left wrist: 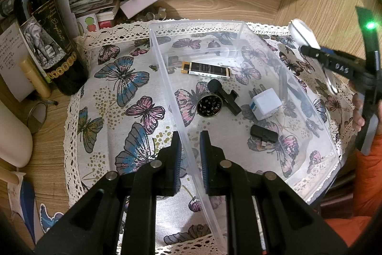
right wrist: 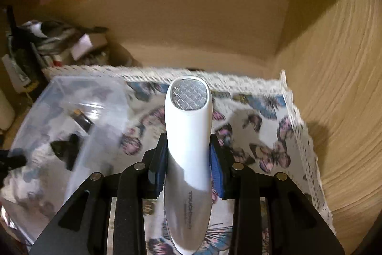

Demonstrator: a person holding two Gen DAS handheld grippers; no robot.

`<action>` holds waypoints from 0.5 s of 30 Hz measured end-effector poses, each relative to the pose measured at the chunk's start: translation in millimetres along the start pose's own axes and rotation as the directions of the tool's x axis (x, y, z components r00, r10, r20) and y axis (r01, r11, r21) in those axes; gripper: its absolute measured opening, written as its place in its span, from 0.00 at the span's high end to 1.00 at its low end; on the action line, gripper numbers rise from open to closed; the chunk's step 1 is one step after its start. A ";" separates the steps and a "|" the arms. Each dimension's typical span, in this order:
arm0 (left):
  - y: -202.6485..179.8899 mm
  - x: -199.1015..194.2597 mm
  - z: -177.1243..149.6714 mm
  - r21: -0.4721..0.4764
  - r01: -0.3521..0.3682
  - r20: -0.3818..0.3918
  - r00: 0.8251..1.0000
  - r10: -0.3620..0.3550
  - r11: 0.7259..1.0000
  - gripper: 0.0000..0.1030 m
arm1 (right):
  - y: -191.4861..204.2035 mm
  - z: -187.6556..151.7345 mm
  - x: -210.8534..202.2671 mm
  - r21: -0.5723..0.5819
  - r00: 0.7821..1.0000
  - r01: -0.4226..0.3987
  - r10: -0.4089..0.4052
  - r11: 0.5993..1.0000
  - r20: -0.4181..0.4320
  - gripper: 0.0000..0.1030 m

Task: Organize rigid objects
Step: 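Lower the white device into the box and open the right tool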

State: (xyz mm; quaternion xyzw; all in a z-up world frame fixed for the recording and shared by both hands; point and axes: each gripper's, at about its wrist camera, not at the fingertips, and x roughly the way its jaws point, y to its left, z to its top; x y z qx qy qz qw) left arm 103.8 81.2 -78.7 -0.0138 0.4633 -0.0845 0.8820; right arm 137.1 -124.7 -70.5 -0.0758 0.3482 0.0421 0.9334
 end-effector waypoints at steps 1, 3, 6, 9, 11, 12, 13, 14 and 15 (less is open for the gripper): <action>0.0 0.0 0.0 0.000 0.000 0.000 1.000 0.000 1.000 0.85 | 3.6 2.4 -3.8 -0.010 1.000 -0.006 0.006 1.000 0.014 0.71; 0.1 0.0 0.0 0.000 0.000 0.000 1.000 0.000 1.000 0.85 | 11.7 6.9 -9.3 -0.026 0.999 -0.020 0.021 0.999 0.035 0.71; 0.0 0.0 0.0 0.000 0.000 0.000 1.000 0.000 1.000 0.85 | 25.8 11.7 -17.9 -0.054 0.997 -0.052 0.055 0.997 0.058 0.71; 0.0 -0.1 0.0 0.000 0.000 0.000 1.000 0.000 1.000 0.85 | 41.7 15.6 -24.6 -0.092 0.992 -0.085 0.092 0.992 0.082 0.71; 0.1 -0.1 0.0 0.000 0.000 0.000 1.000 0.000 1.000 0.85 | 53.6 17.9 -27.7 -0.118 0.989 -0.108 0.119 0.987 0.092 0.71; -0.1 0.0 0.0 0.000 0.000 0.000 1.000 0.000 1.000 0.85 | 59.2 18.8 -28.7 -0.130 0.987 -0.120 0.133 0.984 0.095 0.71; -0.1 0.0 0.0 0.000 0.000 0.000 1.000 0.000 1.000 0.85 | 65.6 19.6 -29.5 -0.144 0.984 -0.134 0.148 0.981 0.097 0.71; 0.2 -0.1 0.1 0.000 0.000 0.000 1.000 0.000 1.000 0.85 | 71.8 20.0 -29.5 -0.158 0.982 -0.146 0.163 0.977 0.096 0.71; -0.1 -0.1 0.0 0.001 0.000 0.000 1.000 0.000 1.000 0.85 | 75.3 19.9 -29.9 -0.166 0.981 -0.154 0.172 0.974 0.095 0.71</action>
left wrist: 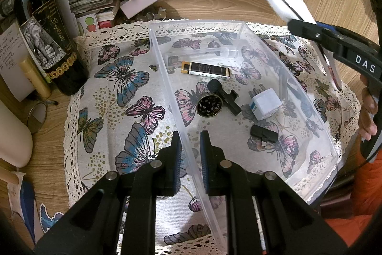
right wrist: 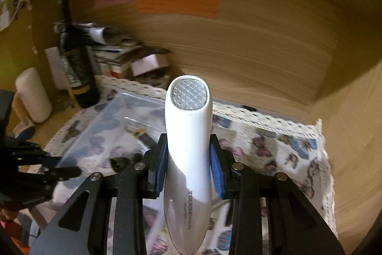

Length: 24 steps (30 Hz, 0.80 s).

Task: Organize rigid objects
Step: 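Lower the white device into the box and open the right tool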

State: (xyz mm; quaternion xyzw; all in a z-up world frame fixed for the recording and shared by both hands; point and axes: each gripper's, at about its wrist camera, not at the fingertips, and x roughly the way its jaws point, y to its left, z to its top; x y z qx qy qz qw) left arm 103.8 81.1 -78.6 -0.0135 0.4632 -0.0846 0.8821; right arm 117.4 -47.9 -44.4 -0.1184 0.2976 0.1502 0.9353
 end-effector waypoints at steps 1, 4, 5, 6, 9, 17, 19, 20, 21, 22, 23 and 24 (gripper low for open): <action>0.1 0.0 0.0 0.000 0.000 0.000 1.000 0.000 1.000 0.85 | 6.2 1.4 2.7 -0.013 1.000 -0.016 0.016 1.000 -0.004 0.71; 0.0 0.5 -0.2 0.000 0.003 0.001 1.000 -0.003 1.000 0.85 | 17.4 1.8 8.1 -0.036 0.999 -0.047 0.046 0.998 -0.027 0.71; 0.4 0.6 -0.2 0.000 0.004 0.002 1.000 -0.004 1.000 0.85 | 22.3 1.5 12.3 -0.043 0.997 -0.061 0.060 0.997 -0.041 0.71; 0.2 0.6 -0.3 0.000 0.005 0.002 1.000 -0.005 1.000 0.85 | 25.5 1.1 15.6 -0.049 0.996 -0.072 0.069 0.996 -0.053 0.71; 0.7 0.6 -0.5 0.000 0.008 0.003 1.000 -0.008 1.000 0.85 | 37.2 -2.9 28.9 -0.072 0.991 -0.099 0.091 0.993 -0.099 0.71; 0.3 0.6 -0.5 0.000 0.009 0.003 1.000 -0.009 1.000 0.85 | 45.9 -12.6 50.2 -0.098 0.975 -0.135 0.114 0.986 -0.192 0.71; 0.3 0.6 -0.6 0.000 0.009 0.003 1.000 -0.009 1.000 0.85 | 47.0 -14.5 55.0 -0.104 0.969 -0.147 0.122 0.984 -0.217 0.71; 0.3 0.8 -0.4 0.000 0.009 0.004 1.000 -0.009 1.000 0.85 | 47.5 -15.4 57.0 -0.105 0.966 -0.150 0.123 0.983 -0.226 0.71; 0.3 0.7 -0.5 0.000 0.009 0.003 1.000 -0.009 1.000 0.84 | 47.9 -16.6 59.1 -0.105 0.963 -0.153 0.125 0.983 -0.238 0.71; 0.3 0.6 -0.6 -0.001 0.009 0.003 1.000 -0.009 1.000 0.84 | 48.3 -17.6 61.2 -0.107 0.960 -0.158 0.128 0.982 -0.250 0.71; 0.2 0.6 -0.6 -0.001 0.009 0.003 1.000 -0.009 1.000 0.84 | 48.8 -18.4 62.9 -0.108 0.957 -0.163 0.130 0.981 -0.260 0.71; 0.3 0.6 -0.6 -0.001 0.009 0.003 1.000 -0.009 1.000 0.84 | 49.5 -19.4 64.9 -0.110 0.953 -0.168 0.133 0.980 -0.273 0.71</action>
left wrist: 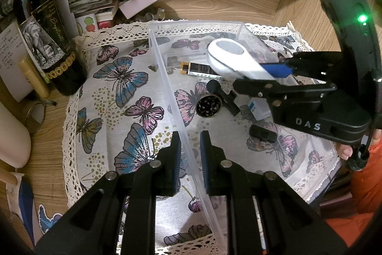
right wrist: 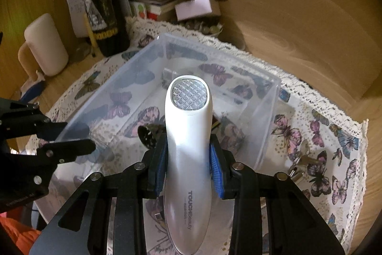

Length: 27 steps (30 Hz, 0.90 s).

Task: Organize rigid objects
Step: 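Lower the white device into the box and open the right tool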

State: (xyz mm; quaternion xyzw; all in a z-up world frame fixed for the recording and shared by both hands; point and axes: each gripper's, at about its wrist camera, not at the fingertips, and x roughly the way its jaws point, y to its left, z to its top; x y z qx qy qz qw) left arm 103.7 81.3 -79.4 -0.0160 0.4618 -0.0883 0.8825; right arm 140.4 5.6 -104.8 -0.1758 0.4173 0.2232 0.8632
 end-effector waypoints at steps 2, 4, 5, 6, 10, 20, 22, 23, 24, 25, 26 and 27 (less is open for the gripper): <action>0.1 0.0 0.0 0.000 0.000 0.000 1.000 0.000 1.000 0.84 | 0.7 -1.0 2.7 -0.003 1.000 -0.004 0.004 1.000 -0.015 0.71; 0.1 0.0 0.0 0.000 0.000 0.000 1.000 0.000 1.000 0.84 | 0.8 -1.6 4.5 -0.007 1.000 -0.006 0.006 1.000 -0.025 0.71; 0.1 0.0 0.0 0.000 0.000 0.000 1.000 0.000 1.000 0.84 | 0.7 -1.6 5.4 -0.006 1.000 -0.009 0.009 1.000 -0.029 0.71; 0.2 -0.1 -0.1 0.000 0.000 0.000 1.000 0.000 1.000 0.84 | 0.3 -1.5 6.0 -0.004 0.999 -0.013 0.013 1.000 -0.032 0.70; 0.0 0.3 0.0 0.000 0.000 -0.002 1.000 0.000 1.000 0.84 | -0.6 -0.2 2.5 -0.004 1.000 -0.008 0.008 1.000 -0.013 0.68; -1.4 2.4 1.3 0.000 0.000 -0.004 1.000 0.000 1.000 0.84 | -6.5 2.3 -23.6 0.007 0.998 0.023 -0.023 1.000 0.064 0.68; -1.3 2.5 1.6 0.001 0.000 -0.005 1.000 0.000 1.000 0.84 | -9.6 2.5 -31.5 0.018 0.996 0.034 -0.035 0.999 0.086 0.68; -0.9 2.5 1.3 0.001 0.000 -0.005 1.000 0.000 1.000 0.84 | -11.7 2.7 -35.6 0.024 0.994 0.040 -0.042 0.999 0.098 0.68; -1.0 2.5 1.3 0.001 0.001 -0.005 1.000 -0.001 1.000 0.84 | -14.7 2.8 -40.4 0.033 0.992 0.047 -0.051 0.998 0.112 0.68; -1.0 2.6 1.3 0.001 0.000 -0.005 1.000 0.000 1.000 0.84 | -19.7 3.0 -47.6 0.049 0.989 0.057 -0.063 0.997 0.131 0.68; -1.2 2.8 1.5 0.002 0.000 -0.004 1.000 0.000 1.000 0.84 | -22.5 3.0 -51.4 0.059 0.987 0.063 -0.071 0.996 0.141 0.68; -1.0 2.5 1.3 0.002 0.000 -0.004 1.000 0.000 1.000 0.84 | -26.9 3.0 -56.7 0.073 0.984 0.072 -0.083 0.995 0.155 0.66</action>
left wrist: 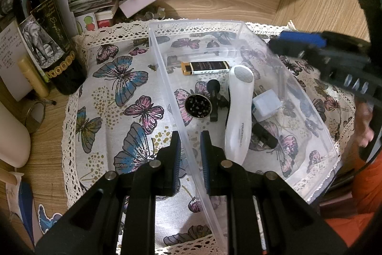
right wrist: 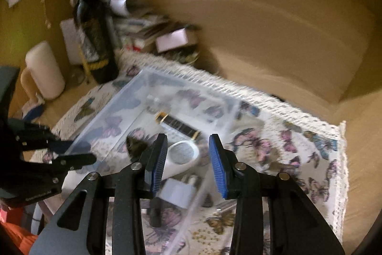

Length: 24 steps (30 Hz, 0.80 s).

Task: Organize rigid objects
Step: 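Lower the white device into the box and open the right tool, then grasp the silver metal cylinder on the key ring with the right tool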

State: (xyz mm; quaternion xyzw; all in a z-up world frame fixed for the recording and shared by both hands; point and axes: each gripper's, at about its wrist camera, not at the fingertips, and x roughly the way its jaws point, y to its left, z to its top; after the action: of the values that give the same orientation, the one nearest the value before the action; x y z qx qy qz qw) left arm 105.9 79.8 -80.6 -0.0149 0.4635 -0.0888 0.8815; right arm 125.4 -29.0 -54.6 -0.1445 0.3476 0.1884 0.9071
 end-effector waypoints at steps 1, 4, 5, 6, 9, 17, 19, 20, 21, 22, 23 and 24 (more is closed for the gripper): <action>0.1 0.0 0.0 -0.001 0.000 0.000 1.000 0.000 1.000 0.84 | -5.8 0.7 -5.2 0.016 1.000 0.014 -0.014 1.000 0.016 0.66; 0.1 0.0 0.0 -0.001 0.001 0.000 1.000 -0.001 1.000 0.84 | -24.6 1.5 -16.0 0.064 0.997 0.055 -0.058 0.996 0.044 0.64; -0.1 0.2 0.3 -0.001 0.001 0.000 1.000 -0.001 1.000 0.84 | -29.6 1.0 -17.7 0.076 0.996 0.067 -0.071 0.995 0.046 0.63; 0.0 0.0 0.0 -0.001 0.000 0.000 1.000 0.000 1.000 0.84 | -35.3 -0.1 -19.1 0.088 0.995 0.083 -0.087 0.993 0.047 0.60; 0.1 -0.1 0.0 -0.001 0.000 0.000 1.000 0.000 1.000 0.84 | -52.9 -6.4 -15.7 0.128 0.992 0.122 -0.127 0.984 0.029 0.57; 0.0 -0.1 -0.1 -0.001 0.000 -0.001 1.000 0.000 1.000 0.84 | -83.5 -37.1 29.3 0.204 0.982 0.165 -0.142 0.965 -0.120 0.57; 0.6 0.1 -0.3 0.000 -0.001 -0.001 1.000 0.001 1.000 0.84 | -87.1 -46.7 43.2 0.216 0.978 0.168 -0.135 0.962 -0.162 0.57; 0.7 0.3 -0.2 0.000 -0.001 -0.001 1.000 0.001 1.000 0.84 | -88.0 -50.9 47.9 0.217 0.975 0.171 -0.134 0.961 -0.178 0.57; 0.9 0.5 -0.3 0.000 -0.001 -0.002 1.000 0.001 1.000 0.84 | -87.6 -55.5 53.6 0.218 0.972 0.174 -0.131 0.960 -0.196 0.57; 1.0 0.6 -0.1 0.000 -0.001 -0.002 1.000 0.001 1.000 0.84 | -87.4 -59.8 57.6 0.218 0.969 0.173 -0.127 0.960 -0.210 0.57; 1.0 0.6 -0.1 0.000 -0.002 -0.002 1.000 0.002 1.000 0.84 | -87.5 -63.3 61.5 0.218 0.967 0.174 -0.125 0.960 -0.222 0.57; 1.0 0.5 -0.3 0.001 -0.001 -0.002 1.000 0.001 1.000 0.84 | -87.7 -66.4 64.1 0.218 0.966 0.171 -0.120 0.961 -0.229 0.57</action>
State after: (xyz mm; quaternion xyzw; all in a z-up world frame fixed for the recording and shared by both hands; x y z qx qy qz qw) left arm 106.1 80.7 -81.3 -0.0142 0.4641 -0.0883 0.8812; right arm 170.0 -117.5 -134.6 -0.0803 0.4515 0.0616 0.8865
